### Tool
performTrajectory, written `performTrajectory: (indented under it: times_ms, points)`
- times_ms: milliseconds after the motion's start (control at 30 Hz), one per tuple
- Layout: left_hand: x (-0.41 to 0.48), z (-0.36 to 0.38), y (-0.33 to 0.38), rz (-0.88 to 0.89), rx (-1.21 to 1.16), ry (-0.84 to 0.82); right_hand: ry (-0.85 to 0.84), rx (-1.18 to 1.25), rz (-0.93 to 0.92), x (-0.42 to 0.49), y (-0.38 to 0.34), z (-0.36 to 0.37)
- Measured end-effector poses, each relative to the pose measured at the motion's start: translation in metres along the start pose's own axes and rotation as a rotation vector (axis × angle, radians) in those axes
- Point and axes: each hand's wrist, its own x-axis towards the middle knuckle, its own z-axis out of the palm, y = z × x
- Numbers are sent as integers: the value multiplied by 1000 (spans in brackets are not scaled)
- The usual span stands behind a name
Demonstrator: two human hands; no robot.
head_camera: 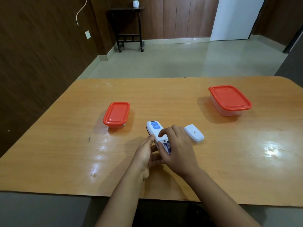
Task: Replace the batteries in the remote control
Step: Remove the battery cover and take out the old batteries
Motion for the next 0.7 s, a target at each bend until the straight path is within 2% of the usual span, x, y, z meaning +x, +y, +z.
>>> performTrajectory:
  times_ms: [100, 167, 233, 333, 433, 500, 567, 633, 700]
  points:
    - [3, 0, -1, 47, -18, 35, -33, 87, 66, 1, 1, -3]
    - [5, -2, 0, 84, -37, 82, -80, 41, 92, 1, 4, -3]
    - [6, -6, 1, 95, -56, 125, -114, -13, 83, 1, 6, -3]
    - [7, -10, 3, 90, -80, 157, -129, 33, 40, 1, 7, -5]
    - [8, -12, 3, 101, -86, 173, -114, 210, 91, 2, 5, -10]
    - [9, -14, 5, 101, -122, 198, -114, 401, 202, 5, 6, -15]
    - [9, -18, 7, 93, -171, 231, -46, 517, 333, 8, 12, -19]
    - [8, -21, 9, 84, -210, 250, 24, 398, 398, 10, 24, -23]
    - [6, -22, 11, 80, -226, 249, -19, 66, 377, 9, 35, -25]
